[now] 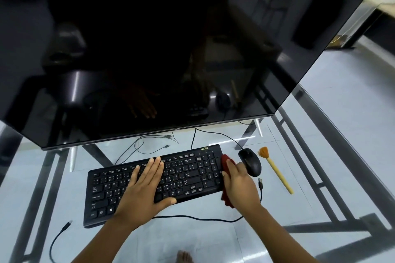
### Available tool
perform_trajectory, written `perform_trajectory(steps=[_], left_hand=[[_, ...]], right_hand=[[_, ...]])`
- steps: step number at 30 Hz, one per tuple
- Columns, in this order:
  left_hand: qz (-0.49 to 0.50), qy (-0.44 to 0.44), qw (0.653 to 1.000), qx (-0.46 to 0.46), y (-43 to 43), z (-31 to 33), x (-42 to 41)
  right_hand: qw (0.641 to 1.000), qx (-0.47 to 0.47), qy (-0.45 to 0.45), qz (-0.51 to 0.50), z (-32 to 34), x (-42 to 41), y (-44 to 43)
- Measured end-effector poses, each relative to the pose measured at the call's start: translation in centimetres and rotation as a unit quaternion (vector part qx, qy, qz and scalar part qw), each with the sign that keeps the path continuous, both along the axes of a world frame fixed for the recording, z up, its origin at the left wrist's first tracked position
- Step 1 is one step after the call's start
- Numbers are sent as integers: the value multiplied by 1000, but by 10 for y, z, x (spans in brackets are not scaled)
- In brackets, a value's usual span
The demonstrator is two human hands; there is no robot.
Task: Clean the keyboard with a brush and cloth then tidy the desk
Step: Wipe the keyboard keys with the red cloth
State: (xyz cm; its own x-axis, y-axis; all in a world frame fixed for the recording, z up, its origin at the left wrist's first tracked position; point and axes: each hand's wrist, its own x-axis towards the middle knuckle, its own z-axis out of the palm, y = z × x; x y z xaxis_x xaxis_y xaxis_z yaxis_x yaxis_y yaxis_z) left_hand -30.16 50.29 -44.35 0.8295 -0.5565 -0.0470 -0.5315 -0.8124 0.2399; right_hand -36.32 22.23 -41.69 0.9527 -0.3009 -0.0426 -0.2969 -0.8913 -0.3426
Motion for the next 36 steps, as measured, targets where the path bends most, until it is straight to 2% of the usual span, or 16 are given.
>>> perform_trajectory(steps=[3,4,7,8,12,13,17,19,22,26,27,28,31,32,33,36], left_hand=[[-3,-3,1000,2,-1,0,1],[-3,-4,1000,3,-1,-1,1],[-1,-5,1000,4,-1,-1,0],[-1,-4,1000,6,-1,-1,0],[-1,-5,1000,6,-1,-1,1],[-2,-5,1000,6,-1,0,1],[-3,-12,1000,10,-1,0,1],[-2,-8,1000,6,0,0,0],[-3,1,1000,1,-1,1,1],[-2,0,1000,0,-1,1,2],[-1,-1,1000,-2,-1,1,2],[1,0,1000,-6,0,1,2],[-1,6,1000,-12,-1,2,1],[-3,4,1000,-14,-1,1,1],[-2,1,1000,-16,-2,1,1],[3,-9,1000,-19,0,2,2]], right_hand=[[995,-22,-5,98,-5,-5,4],[996,-20,-4,88,-4,1,-2],[999,16,-13,-46,4,22,-9],[998,18,-5,-52,7,25,-1],[991,-22,51,120,10,16,36],[992,-24,51,115,11,21,29],[999,-13,15,-39,13,58,1],[1000,-2,25,-2,15,60,18],[992,10,48,119,14,50,33],[1000,14,-7,-12,17,75,12],[1000,15,-4,-18,19,75,20],[1000,16,0,9,20,73,35],[982,21,13,189,17,55,70],[977,11,15,213,16,57,65],[980,-4,19,196,16,65,55],[998,-46,33,31,18,91,28]])
